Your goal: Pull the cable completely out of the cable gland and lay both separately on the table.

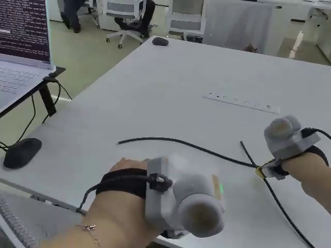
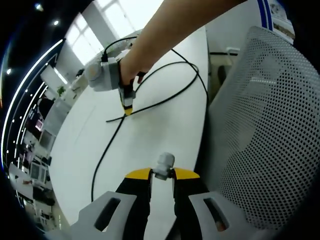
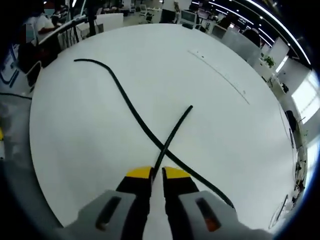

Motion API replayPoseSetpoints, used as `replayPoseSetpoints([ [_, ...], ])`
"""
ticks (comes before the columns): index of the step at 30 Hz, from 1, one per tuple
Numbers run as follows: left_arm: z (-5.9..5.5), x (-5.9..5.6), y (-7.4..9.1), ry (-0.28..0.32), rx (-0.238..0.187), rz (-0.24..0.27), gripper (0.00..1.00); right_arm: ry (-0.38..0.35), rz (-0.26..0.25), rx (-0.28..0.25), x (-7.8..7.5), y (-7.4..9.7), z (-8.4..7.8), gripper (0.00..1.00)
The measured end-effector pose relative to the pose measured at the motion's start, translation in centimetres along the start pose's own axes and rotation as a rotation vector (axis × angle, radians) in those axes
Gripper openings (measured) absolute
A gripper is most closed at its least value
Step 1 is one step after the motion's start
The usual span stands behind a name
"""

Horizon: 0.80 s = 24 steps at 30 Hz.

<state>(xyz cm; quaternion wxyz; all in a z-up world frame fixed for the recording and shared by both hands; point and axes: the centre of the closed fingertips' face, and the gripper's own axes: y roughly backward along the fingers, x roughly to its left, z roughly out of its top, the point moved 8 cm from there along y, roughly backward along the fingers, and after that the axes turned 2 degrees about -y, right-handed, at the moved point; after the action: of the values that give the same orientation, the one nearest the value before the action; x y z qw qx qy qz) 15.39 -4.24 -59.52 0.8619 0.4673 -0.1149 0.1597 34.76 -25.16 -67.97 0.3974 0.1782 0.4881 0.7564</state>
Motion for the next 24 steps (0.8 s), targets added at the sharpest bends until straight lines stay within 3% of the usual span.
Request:
replayPoseSetpoints([
  [3,0.1,0.1,0.0,0.014,-0.004,-0.016,0.17,0.002,-0.007,-0.035,0.8,1.5,0.1,0.23],
  [5,0.3,-0.1,0.1,0.016,-0.022,-0.036,0.17,0.001,0.021,-0.055,1.5,2.8,-0.2,0.19],
  [8,0.3,0.0,0.2,0.039,-0.029,-0.081,0.17,0.012,0.053,-0.091,2.9,4.8,-1.2,0.22],
  [10,0.4,0.2,0.1,0.056,-0.057,-0.139,0.17,0.005,0.090,-0.130,4.1,6.4,-2.1,0.23],
  [15,-0.9,3.1,-1.1,0.086,-0.047,-0.212,0.17,-0.022,0.126,-0.183,6.7,10.5,-4.8,0.25],
  [17,-1.8,4.0,-2.2,0.151,-0.026,-0.291,0.17,-0.028,0.127,-0.199,7.6,12.0,-6.0,0.26],
  [19,-2.6,5.4,-3.7,0.147,-0.019,-0.283,0.17,-0.038,0.118,-0.214,8.3,13.1,-7.0,0.25],
  [21,-3.2,5.9,-4.8,0.163,0.005,-0.302,0.17,-0.057,0.114,-0.228,9.0,14.2,-8.3,0.25],
  [24,-3.8,6.2,-6.6,0.151,0.001,-0.320,0.17,-0.124,0.101,-0.258,9.6,15.6,-9.8,0.25],
])
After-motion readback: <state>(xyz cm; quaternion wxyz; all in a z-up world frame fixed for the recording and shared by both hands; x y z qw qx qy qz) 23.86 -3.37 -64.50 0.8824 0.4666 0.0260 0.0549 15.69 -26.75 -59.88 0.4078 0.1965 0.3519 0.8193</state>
